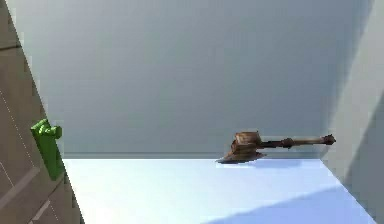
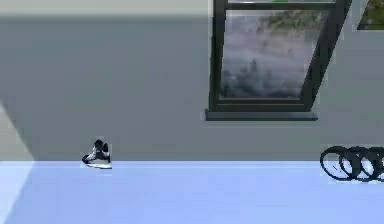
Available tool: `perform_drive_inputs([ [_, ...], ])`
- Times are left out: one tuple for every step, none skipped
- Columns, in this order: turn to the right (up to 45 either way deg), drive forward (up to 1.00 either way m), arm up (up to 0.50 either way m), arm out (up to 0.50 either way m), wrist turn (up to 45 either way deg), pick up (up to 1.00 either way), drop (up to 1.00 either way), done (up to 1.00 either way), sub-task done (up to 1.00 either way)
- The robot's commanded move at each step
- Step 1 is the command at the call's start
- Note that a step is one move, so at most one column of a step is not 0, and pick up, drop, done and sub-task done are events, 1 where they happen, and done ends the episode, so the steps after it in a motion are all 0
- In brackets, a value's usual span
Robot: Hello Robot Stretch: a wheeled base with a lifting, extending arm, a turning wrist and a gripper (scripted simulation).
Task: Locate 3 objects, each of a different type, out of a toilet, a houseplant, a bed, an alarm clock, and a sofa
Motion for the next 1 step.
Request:
perform_drive_inputs([
  [-6.0,0.0,0.0,0.0,0.0,0.0,0.0,0.0,0.0],
])
